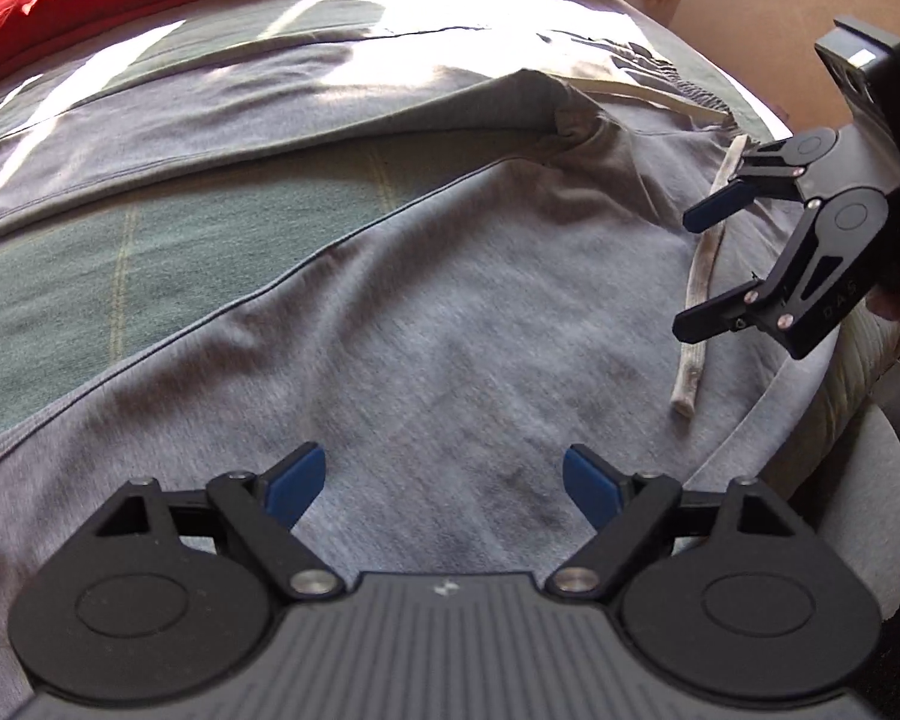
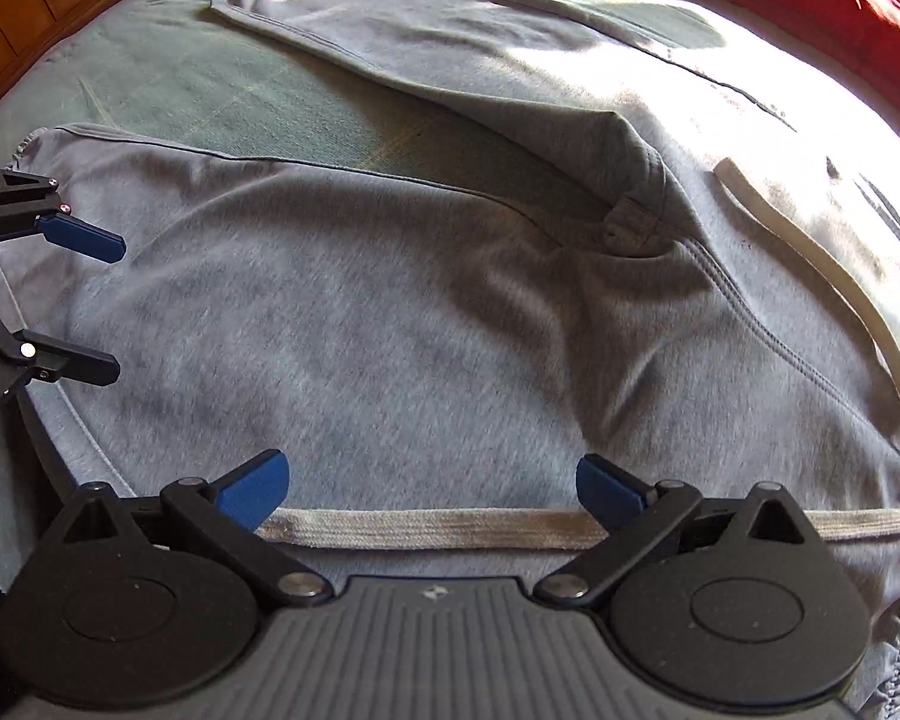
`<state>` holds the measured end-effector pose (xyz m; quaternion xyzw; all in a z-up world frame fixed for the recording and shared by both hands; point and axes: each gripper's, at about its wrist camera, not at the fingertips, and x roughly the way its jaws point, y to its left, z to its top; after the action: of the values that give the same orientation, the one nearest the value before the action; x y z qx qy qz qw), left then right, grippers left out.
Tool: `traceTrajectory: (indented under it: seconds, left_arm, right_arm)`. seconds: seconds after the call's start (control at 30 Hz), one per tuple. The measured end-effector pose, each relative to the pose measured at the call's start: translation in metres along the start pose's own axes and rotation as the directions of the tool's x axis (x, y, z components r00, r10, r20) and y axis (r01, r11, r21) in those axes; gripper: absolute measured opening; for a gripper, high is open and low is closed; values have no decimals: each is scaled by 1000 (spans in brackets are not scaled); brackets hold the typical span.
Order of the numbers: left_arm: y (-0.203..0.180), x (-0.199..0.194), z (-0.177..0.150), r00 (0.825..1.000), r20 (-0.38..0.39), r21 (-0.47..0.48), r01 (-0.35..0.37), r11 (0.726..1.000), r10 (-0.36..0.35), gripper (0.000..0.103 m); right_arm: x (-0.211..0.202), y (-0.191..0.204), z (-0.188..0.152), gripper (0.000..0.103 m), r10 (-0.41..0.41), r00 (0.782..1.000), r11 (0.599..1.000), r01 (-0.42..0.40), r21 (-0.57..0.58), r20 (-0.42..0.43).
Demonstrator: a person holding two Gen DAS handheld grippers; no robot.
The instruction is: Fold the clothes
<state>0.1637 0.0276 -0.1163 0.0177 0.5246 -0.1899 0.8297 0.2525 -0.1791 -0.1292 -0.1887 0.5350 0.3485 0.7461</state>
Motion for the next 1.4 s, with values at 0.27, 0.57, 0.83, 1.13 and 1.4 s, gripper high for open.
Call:
traceTrajectory:
  seconds: [0.27, 0.57, 0.83, 1.13, 1.4]
  left_arm:
    - [4, 4, 0, 997, -62, 13, 45, 999, -44, 91]
    - [70, 14, 36, 998, 24, -162, -56, 985, 61, 91]
    - [108, 15, 13, 996, 37, -273, -64, 960, 77, 91]
    - [103, 9, 24, 990, 56, -235, -114, 965, 130, 91]
    - [110, -27, 7, 983, 57, -257, -154, 954, 174, 91]
  right_arm:
    - [2, -8, -16, 103, 33, 997, 996, -28, 84, -65]
    - [-6, 16, 38, 103, 58, 984, 998, -61, 17, 171]
    - [53, 64, 52, 103, 123, 990, 986, -114, -123, 68]
    - [25, 50, 34, 103, 170, 984, 984, -166, -70, 57]
    - [52, 81, 57, 103, 435, 900, 900, -435, 28, -22]
